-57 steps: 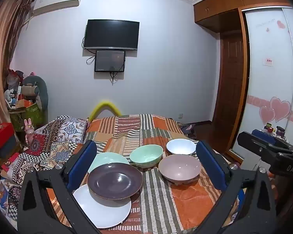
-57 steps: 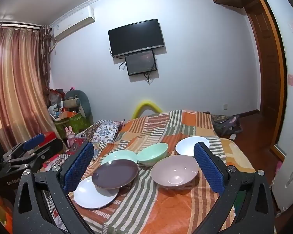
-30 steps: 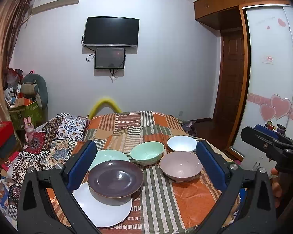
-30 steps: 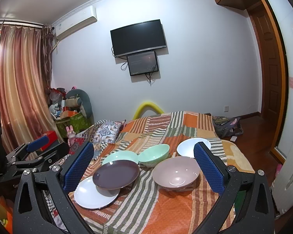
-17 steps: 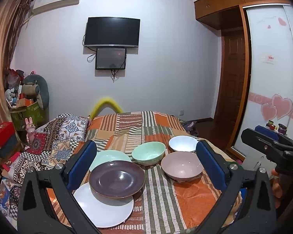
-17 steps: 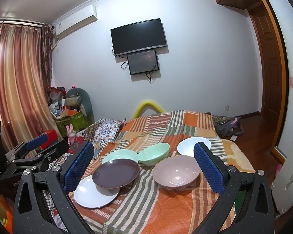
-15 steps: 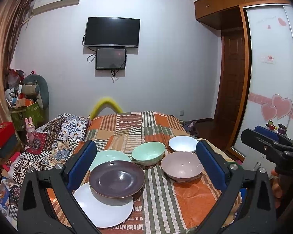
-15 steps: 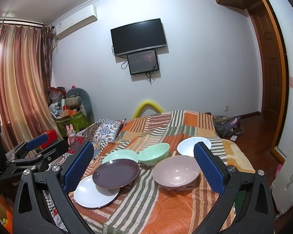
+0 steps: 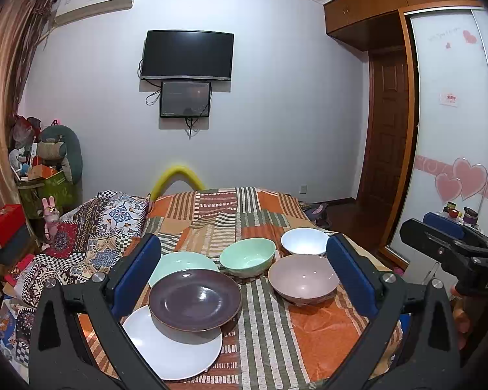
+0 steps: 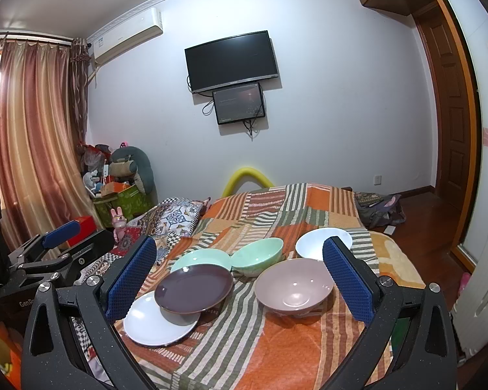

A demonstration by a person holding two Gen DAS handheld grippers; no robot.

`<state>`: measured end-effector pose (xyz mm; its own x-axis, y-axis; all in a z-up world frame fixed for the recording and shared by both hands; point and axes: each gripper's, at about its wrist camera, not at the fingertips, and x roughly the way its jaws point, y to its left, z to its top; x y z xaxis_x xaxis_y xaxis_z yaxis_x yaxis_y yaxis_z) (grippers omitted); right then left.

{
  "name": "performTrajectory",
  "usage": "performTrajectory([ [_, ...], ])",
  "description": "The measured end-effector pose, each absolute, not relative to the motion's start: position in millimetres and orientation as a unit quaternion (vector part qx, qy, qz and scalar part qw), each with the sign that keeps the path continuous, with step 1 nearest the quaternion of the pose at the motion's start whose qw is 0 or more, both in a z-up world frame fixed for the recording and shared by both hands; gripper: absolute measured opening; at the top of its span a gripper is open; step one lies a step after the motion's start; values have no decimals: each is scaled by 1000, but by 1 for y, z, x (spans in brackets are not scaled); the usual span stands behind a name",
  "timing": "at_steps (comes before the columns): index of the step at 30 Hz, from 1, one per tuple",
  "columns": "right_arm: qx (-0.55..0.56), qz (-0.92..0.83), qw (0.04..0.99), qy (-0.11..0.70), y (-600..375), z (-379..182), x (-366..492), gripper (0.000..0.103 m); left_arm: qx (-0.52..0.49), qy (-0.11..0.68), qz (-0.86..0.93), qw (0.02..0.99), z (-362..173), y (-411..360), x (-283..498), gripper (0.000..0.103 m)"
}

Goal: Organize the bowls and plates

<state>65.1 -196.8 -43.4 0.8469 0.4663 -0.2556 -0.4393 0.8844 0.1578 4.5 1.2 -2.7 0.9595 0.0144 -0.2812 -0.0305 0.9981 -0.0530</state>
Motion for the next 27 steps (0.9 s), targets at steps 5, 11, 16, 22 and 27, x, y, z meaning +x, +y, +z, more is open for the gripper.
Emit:
performTrajectory([
  [5,46,236,960,145,-197,-43,65,102,-27,141,10,990,-3,0,4,103],
  [11,47,236,960,145,-197,-43,65,102,-29,141,9,990,-2,-1,4,103],
  [16,46,236,960,145,-197,-43,65,102,-32,141,6,989,-1,0,3,103],
  [22,46,236,960,145,-197,-43,65,102,-31,140,5,990,0,1,3,103],
  [27,46,236,960,145,-197,-45,65,102,-32,141,3,989,-1,1,3,103],
])
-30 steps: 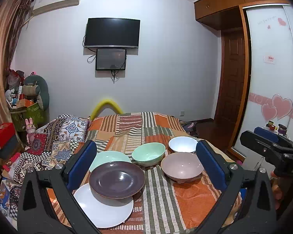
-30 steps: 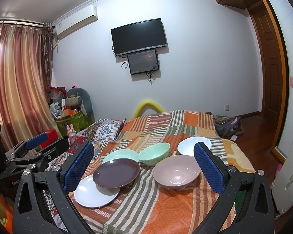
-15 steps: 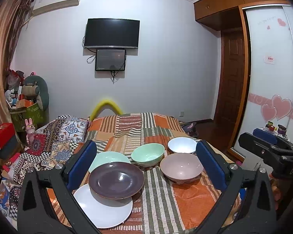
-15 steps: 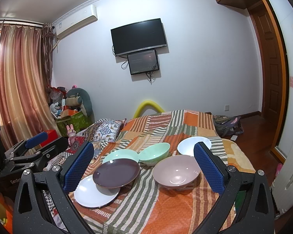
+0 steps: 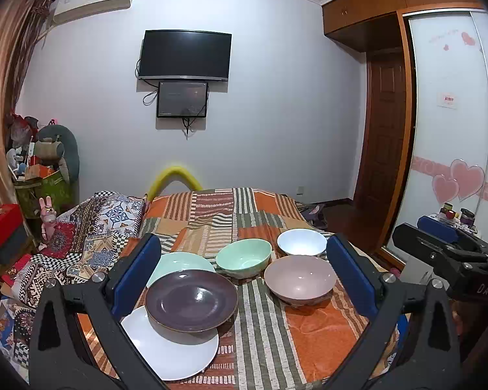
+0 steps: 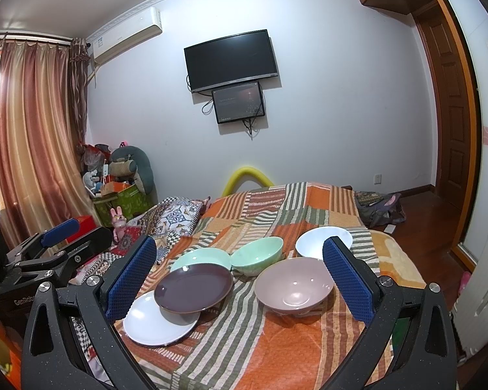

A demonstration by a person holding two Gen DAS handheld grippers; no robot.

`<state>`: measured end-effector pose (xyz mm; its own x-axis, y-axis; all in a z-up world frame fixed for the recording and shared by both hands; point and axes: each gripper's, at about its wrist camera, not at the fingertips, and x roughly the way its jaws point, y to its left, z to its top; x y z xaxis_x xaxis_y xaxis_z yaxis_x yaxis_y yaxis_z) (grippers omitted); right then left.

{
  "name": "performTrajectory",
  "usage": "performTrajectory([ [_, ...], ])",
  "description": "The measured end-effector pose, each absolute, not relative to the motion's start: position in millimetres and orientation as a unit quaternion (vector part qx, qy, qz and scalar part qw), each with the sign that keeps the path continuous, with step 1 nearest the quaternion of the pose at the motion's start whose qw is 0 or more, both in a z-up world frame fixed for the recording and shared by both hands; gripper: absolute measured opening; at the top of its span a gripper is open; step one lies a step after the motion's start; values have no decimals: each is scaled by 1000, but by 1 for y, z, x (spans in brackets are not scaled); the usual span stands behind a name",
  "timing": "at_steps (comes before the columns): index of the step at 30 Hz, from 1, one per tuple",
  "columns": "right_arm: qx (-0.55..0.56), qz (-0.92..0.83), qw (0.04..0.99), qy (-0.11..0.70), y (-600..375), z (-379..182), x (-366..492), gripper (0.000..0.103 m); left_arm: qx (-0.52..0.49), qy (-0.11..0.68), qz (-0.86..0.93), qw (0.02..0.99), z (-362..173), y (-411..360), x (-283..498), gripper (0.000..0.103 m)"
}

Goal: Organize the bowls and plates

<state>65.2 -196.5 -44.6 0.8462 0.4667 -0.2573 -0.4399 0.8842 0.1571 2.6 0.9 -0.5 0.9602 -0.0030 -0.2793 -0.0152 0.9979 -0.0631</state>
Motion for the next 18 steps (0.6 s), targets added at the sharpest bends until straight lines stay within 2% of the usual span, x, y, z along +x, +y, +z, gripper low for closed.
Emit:
performTrajectory([
  [18,26,249,948,198,-165,-76,89,102,-34,185,24,982,-34,45,18,103],
])
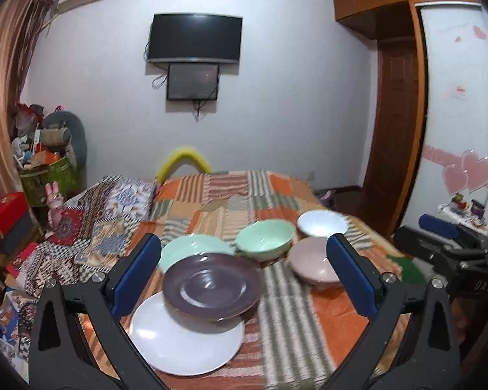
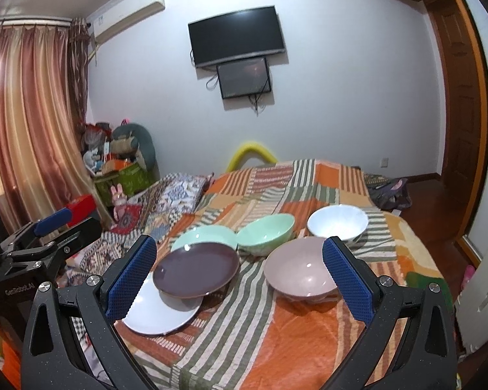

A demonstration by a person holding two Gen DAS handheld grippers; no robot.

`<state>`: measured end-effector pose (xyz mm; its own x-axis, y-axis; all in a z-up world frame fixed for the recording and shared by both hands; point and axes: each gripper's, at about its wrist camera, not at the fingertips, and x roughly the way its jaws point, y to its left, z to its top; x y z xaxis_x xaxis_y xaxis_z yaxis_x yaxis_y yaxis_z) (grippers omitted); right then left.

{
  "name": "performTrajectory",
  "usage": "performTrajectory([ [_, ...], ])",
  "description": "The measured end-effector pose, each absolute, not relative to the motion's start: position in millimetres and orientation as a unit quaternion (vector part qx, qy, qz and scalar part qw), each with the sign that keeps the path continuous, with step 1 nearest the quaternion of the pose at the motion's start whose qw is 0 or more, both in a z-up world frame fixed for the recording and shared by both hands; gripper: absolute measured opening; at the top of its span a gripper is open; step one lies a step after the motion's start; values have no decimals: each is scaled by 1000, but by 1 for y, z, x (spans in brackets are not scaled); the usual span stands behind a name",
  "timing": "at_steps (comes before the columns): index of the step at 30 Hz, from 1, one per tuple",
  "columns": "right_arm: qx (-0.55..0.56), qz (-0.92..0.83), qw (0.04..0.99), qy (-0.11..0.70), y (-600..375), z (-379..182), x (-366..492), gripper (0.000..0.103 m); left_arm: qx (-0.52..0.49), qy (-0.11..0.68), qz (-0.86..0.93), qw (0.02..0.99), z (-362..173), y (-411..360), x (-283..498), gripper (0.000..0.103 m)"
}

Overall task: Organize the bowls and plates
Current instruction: 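Move both grippers to the dark purple plate and close on its rim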

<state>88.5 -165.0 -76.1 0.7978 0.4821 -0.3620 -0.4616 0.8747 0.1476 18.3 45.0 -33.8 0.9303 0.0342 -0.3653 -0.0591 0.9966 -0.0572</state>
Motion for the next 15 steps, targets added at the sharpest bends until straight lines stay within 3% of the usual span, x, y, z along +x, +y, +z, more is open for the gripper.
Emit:
performTrajectory([
  [4,18,257,940,221,-151,-89,99,98,-40,214,48,975,-53,71,25,97],
  [6,10,262,935,238,-142,-97,106,95,-49,235,63,969,-64,88,31,87],
  [9,0,268,927,261,-128,-105,115,89,-68,258,75,961,-80,110,41,81],
  [15,-13,276,912,304,-105,-124,134,81,-102,299,90,945,-111,149,68,78],
])
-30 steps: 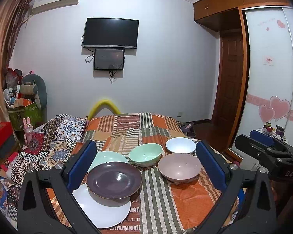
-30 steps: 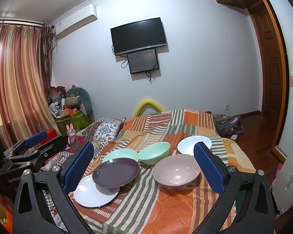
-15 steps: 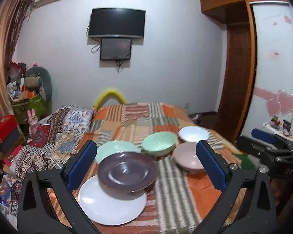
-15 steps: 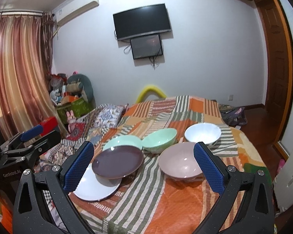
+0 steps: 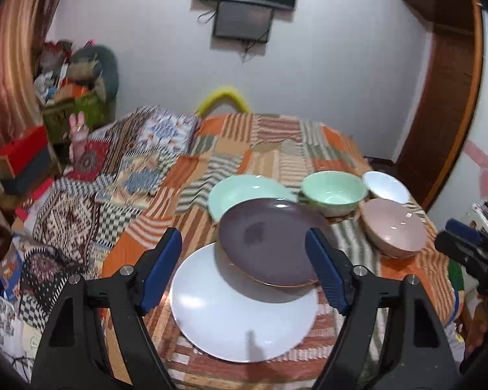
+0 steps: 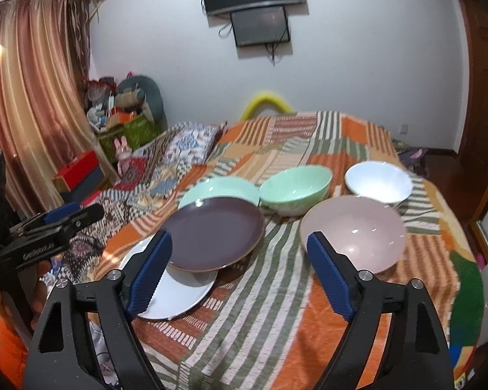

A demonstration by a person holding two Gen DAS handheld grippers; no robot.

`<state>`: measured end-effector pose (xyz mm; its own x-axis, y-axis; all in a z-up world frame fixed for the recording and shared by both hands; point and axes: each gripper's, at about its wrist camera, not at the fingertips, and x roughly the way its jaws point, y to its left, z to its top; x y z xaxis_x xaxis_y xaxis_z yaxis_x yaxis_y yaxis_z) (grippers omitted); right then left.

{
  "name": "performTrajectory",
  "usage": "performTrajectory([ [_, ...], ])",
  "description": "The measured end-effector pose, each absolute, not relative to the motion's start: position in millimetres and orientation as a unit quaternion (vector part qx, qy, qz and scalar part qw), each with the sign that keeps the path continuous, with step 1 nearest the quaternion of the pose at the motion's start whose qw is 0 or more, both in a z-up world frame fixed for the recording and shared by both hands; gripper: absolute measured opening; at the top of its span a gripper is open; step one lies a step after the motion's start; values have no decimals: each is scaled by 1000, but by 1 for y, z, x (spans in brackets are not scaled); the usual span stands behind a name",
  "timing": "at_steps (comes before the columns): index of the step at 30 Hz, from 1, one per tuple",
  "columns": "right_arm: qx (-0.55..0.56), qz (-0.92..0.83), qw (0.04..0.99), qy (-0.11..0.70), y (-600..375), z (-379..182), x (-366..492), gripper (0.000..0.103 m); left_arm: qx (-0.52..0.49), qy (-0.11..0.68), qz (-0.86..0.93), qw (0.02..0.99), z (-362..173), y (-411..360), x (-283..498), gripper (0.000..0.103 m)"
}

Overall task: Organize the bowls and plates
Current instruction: 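Move both grippers to the dark purple plate and close on its rim, then lift the dark purple plate with both grippers and carry it toward the pink bowl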

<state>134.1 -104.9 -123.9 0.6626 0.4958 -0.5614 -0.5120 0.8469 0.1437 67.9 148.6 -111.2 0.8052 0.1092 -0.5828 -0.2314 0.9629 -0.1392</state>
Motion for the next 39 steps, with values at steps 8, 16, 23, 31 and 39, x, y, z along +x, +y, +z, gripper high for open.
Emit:
performTrajectory([
  [8,-19,280,886,368,-79,-154,168,66,-119,357,70,924,-150,179,115,56],
  [16,-17,265,868,419,-56,-182,202,54,-123,391,55,910,-181,196,158,53],
  [23,-16,254,860,443,-46,-196,224,44,-138,408,39,902,-199,210,187,43],
  [31,-16,243,848,471,-40,-212,238,34,-148,438,18,886,-222,214,209,25],
  [39,-14,237,845,480,-39,-218,246,32,-169,459,0,872,-235,218,220,22],
])
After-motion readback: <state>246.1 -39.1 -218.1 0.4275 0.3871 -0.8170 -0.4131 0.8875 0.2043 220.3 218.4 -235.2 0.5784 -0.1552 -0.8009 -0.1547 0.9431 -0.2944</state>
